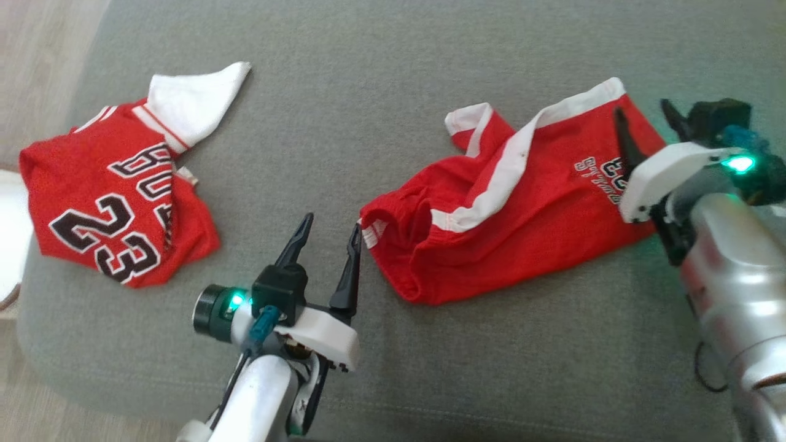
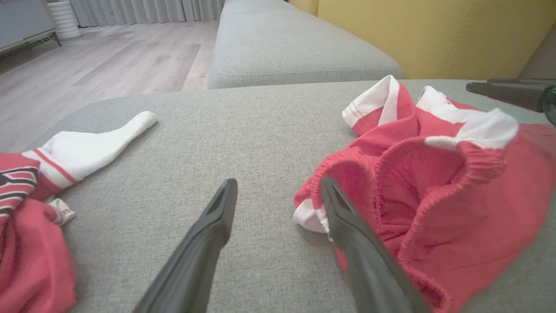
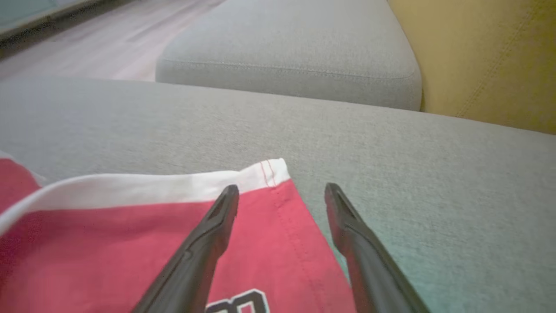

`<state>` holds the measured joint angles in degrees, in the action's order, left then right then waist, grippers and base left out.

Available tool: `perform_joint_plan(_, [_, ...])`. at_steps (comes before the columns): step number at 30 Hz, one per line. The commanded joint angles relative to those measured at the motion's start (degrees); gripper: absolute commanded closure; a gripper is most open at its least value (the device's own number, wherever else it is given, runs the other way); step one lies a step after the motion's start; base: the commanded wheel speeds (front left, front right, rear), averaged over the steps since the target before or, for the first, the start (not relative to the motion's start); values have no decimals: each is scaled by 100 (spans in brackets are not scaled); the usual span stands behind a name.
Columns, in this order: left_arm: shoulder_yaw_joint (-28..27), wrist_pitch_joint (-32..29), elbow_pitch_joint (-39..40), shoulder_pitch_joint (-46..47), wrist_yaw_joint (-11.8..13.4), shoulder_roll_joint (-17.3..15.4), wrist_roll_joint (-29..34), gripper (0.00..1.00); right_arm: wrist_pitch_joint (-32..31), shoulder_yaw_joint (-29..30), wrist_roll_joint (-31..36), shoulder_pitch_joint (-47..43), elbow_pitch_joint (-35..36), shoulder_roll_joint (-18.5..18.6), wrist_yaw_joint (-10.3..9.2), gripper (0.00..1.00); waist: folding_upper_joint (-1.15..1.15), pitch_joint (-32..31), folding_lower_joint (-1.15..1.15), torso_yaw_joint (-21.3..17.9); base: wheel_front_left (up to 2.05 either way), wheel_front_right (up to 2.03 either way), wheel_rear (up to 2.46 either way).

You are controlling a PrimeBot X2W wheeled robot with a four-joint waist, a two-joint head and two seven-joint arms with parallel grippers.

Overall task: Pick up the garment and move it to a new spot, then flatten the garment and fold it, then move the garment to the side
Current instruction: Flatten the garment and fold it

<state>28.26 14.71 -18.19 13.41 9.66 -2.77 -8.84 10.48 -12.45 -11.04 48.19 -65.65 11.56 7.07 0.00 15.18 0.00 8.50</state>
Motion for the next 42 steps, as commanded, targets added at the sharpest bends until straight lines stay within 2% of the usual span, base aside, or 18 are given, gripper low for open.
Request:
perform_joint_plan(1, [-130,29,213,217,52,-12,-39,0,1,-29,76,172,39,41,42,0,0,73,0,82,0,0,0])
perform_joint_plan(8, [-39,29,299,313,127,-11,-150,0,-53,221,382,392,-569,153,42,0,0,190,0,181,0,0,0])
perform_joint_plan(9, [-36,29,309,326,131,-11,-169,0,-72,240,383,388,-606,127,42,10,0,195,0,176,0,0,0])
perform_joint_plan(10, [-38,29,317,335,139,-11,-182,0,-79,267,363,383,-633,95,42,47,0,197,0,162,0,0,0])
perform_joint_plan(11, [-42,29,324,344,142,-11,-194,0,-109,293,336,384,-659,61,42,100,0,195,0,138,0,0,0])
perform_joint_plan(19, [-24,29,394,387,96,-11,-276,0,165,425,140,292,-716,-57,42,100,0,58,0,-101,0,0,0])
perform_joint_plan(23, [-24,29,417,350,96,-11,-341,0,381,466,-131,167,-476,-170,42,100,0,-103,0,-231,0,0,0])
perform_joint_plan(27, [-78,29,395,233,88,-11,-404,0,444,432,-538,-218,42,-271,42,100,0,-321,0,-379,0,0,0])
perform_joint_plan(32, [-194,29,372,17,78,-11,-466,0,450,502,-1064,-1181,1030,-192,42,100,0,-563,0,-581,0,0,0])
perform_joint_plan(37, [-282,29,380,-176,49,-11,-494,0,451,493,-1183,-2091,1657,-148,42,100,0,-664,0,-786,0,0,0])
perform_joint_plan(38, [-295,29,381,-202,43,-11,-492,0,451,521,-1179,-2216,1729,-152,42,97,0,-672,0,-825,0,0,0])
perform_joint_plan(39, [-302,29,380,-226,29,-11,-500,0,451,572,-1162,-2324,1805,-156,42,25,0,-681,0,-855,0,0,0])
perform_joint_plan(40, [-300,29,377,-241,11,-11,-509,0,451,623,-1096,-2411,1915,-151,42,0,0,-686,0,-878,0,0,0])
perform_joint_plan(42, [-298,29,368,-248,-16,-11,-528,0,451,746,-928,-2565,2201,-193,42,0,0,-705,0,-920,0,0,0])
